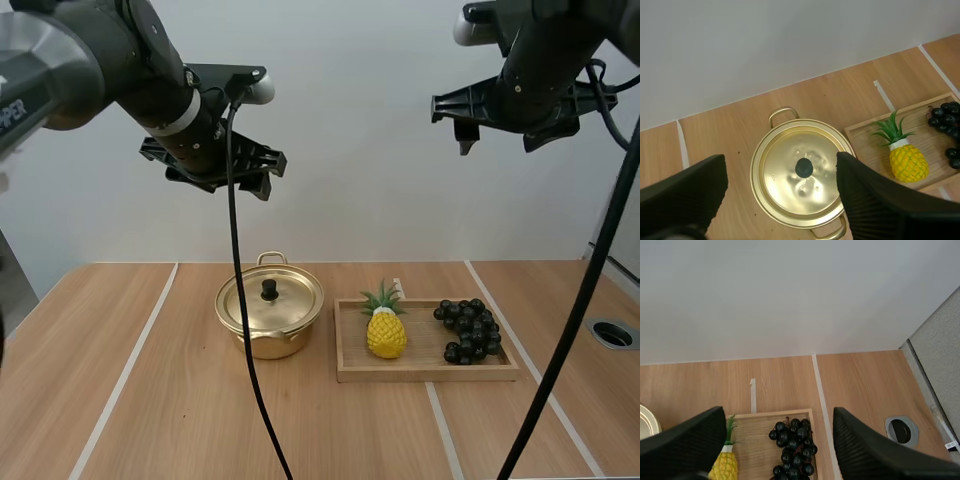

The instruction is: Open the pot, put the grape inside, and close it

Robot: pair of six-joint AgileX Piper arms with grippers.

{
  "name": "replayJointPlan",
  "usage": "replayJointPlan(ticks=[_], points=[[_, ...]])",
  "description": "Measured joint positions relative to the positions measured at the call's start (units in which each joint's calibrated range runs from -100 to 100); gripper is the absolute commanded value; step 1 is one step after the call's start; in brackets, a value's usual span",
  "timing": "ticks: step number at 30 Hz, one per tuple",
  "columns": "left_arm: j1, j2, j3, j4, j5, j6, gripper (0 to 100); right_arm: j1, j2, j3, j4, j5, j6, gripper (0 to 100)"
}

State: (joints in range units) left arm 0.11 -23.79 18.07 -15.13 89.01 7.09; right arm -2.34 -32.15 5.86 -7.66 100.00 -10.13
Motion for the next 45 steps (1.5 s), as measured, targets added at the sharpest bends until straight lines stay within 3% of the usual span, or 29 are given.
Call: replayJointPlan(ticks=[18,31,35,40,45], points=[[0.00,16.61,0.16,-0.94,-1.56,5.56,100,0.00,1.05,3.56,-0.62,0.00,0.00,100],[0.00,17.99,10.18,-1.08,-9.94,15.25,100,0.00,1.05,3.56,-0.62,0.00,0.00,100],[-1.22,17.99,12.48,-1.08,-12.55,17.13,100,0.00,1.05,3.56,-0.62,0.00,0.00,100],[-3.79,17.99,13.61,-1.08,-18.84,17.15,100,0.00,1.05,3.56,-0.62,0.00,0.00,100],[-4.34,18.71,13.61,-0.36,-24.67,14.76,100,0.00,1.05,3.56,-0.62,0.00,0.00,100]])
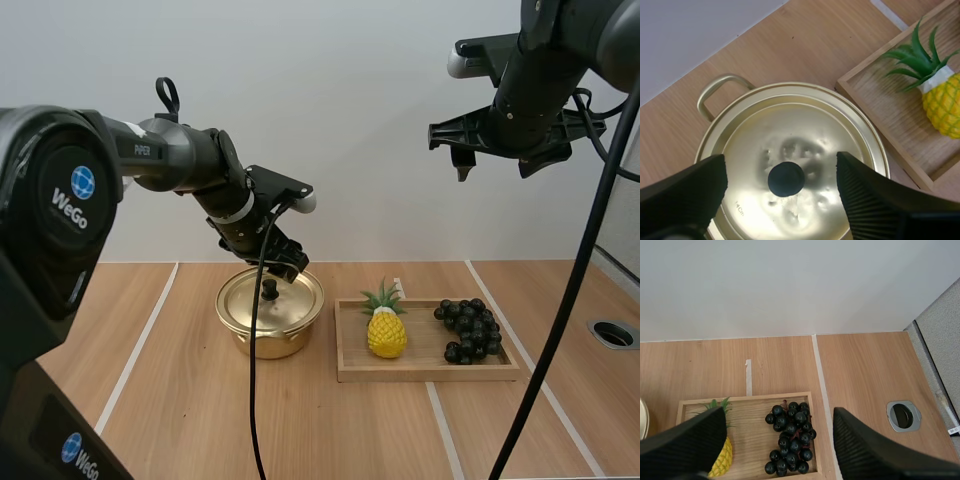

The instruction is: Open the pot, put the grape inside, and close it

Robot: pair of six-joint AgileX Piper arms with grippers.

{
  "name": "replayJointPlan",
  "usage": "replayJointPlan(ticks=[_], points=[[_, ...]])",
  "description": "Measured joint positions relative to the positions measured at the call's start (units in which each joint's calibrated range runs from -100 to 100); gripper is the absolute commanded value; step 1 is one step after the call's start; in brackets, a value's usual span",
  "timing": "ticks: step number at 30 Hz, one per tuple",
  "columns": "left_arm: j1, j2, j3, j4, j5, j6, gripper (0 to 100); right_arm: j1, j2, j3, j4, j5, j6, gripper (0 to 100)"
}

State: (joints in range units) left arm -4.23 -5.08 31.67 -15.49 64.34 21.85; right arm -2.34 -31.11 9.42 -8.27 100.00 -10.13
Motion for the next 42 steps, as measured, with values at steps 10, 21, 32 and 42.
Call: replayJointPlan(ticks=[10,21,32,42], points=[[0.00,2.73,0.00,2.29,0.35,-1.80,100,0.00,0.00,1.24,-0.08,0.00,0.00,100],[0.00,3.37,0.00,2.29,0.01,-2.10,100,-0.66,0.10,9.84,-3.83,0.00,0.00,100],[0.00,3.80,0.00,2.29,-0.68,-2.10,100,-0.66,0.10,11.31,-4.63,-0.10,0.00,100],[0.00,3.80,0.00,2.29,-3.23,-2.10,100,-0.66,0.10,11.31,-4.63,-0.10,0.00,100]])
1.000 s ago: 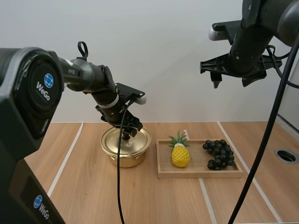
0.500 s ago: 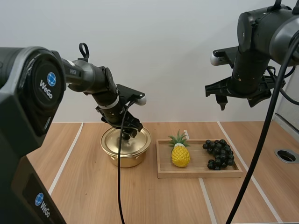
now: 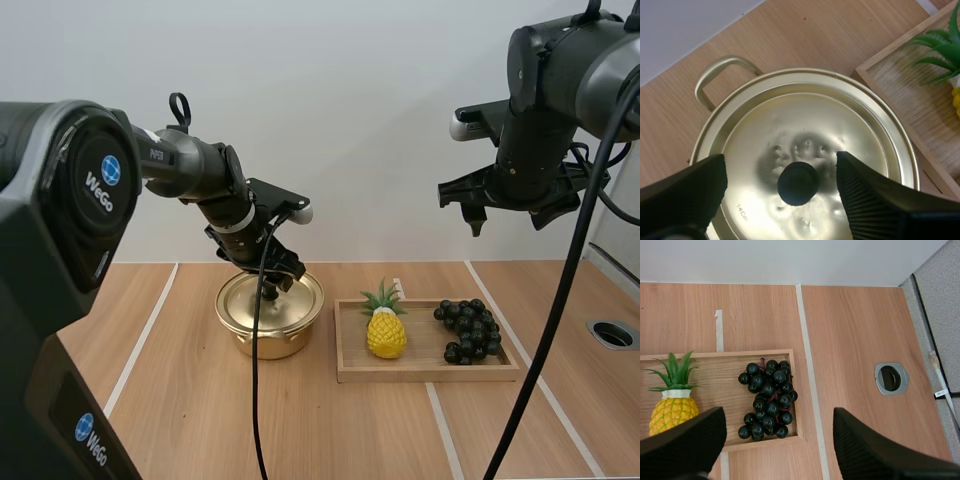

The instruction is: Open the pot, put the grape inside, and close it

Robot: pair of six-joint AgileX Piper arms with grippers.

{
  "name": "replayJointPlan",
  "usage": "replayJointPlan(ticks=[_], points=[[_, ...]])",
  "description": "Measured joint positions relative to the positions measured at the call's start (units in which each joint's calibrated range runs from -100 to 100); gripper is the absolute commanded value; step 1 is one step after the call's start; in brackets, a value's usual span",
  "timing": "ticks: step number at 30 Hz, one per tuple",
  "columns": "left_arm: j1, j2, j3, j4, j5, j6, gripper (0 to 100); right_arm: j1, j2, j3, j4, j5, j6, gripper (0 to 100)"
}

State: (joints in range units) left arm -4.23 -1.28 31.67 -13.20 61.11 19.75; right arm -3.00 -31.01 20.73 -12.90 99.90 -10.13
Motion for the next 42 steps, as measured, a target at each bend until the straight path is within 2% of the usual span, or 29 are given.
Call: replayJointPlan(ticks=[16,17,19,21,26,35,42], points=[[0.00,3.55,0.00,0.00,-0.18,-0.07,100,0.00,0.00,0.00,0.00,0.00,0.00,100],[0.00,3.55,0.00,0.00,-0.18,-0.07,96,0.00,0.00,0.00,0.00,0.00,0.00,100],[0.00,3.55,0.00,0.00,-0.02,-0.07,52,0.00,0.00,0.00,0.00,0.00,0.00,100],[-0.08,3.55,0.00,-0.41,0.56,-0.19,0,0.00,0.00,0.00,0.00,0.00,0.00,100],[-0.16,3.55,-0.13,-0.76,0.54,-3.45,0,0.00,0.00,0.00,0.00,0.00,0.00,100],[-0.16,2.83,-0.77,-0.14,0.94,-4.22,0,0.00,0.00,0.00,-0.03,0.00,0.00,100],[-0.16,-4.07,-6.98,0.14,1.12,-7.61,0,0.00,0.00,0.00,-0.03,0.00,0.00,100]])
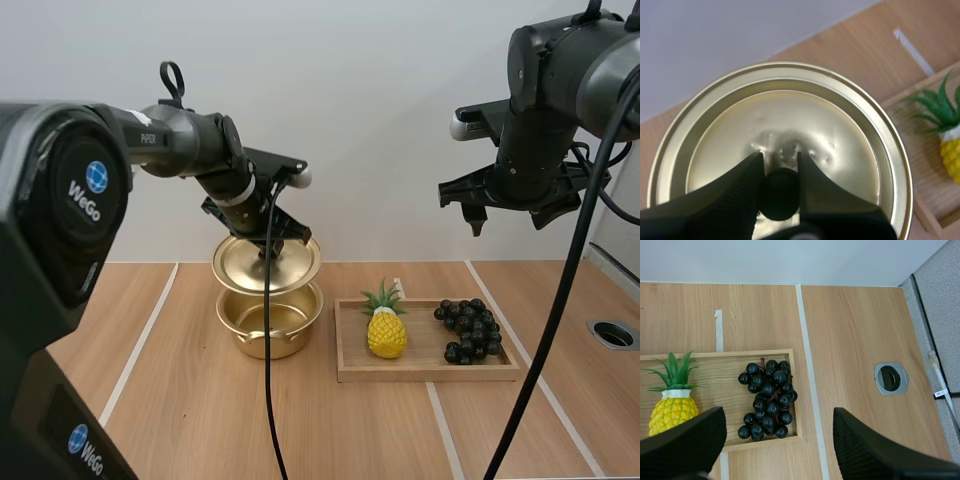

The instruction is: Open the pot, put the grape inside, and close it

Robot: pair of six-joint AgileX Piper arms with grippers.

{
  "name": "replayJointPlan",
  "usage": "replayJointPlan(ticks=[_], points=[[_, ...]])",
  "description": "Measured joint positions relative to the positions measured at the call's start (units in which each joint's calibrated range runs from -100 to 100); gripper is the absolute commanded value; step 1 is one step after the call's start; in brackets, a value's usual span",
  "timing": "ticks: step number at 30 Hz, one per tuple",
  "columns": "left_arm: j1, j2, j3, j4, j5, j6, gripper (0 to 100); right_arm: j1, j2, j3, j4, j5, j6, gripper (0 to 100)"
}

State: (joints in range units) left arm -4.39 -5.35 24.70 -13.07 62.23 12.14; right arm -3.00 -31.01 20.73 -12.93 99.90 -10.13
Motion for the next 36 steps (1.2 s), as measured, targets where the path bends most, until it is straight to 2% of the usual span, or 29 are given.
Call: replayJointPlan(ticks=[21,28,36], points=[[0.00,-34.59,-17.15,0.00,0.00,-1.98,0,0.00,0.37,0.00,-0.25,0.00,0.00,100],[0.00,-45.42,-21.61,0.00,0.00,-2.95,0,0.00,3.51,0.15,0.18,0.00,0.00,100],[0.00,-53.84,-24.01,0.00,-1.10,-3.28,0,0.00,6.97,7.26,0.43,-3.04,0.32,100]])
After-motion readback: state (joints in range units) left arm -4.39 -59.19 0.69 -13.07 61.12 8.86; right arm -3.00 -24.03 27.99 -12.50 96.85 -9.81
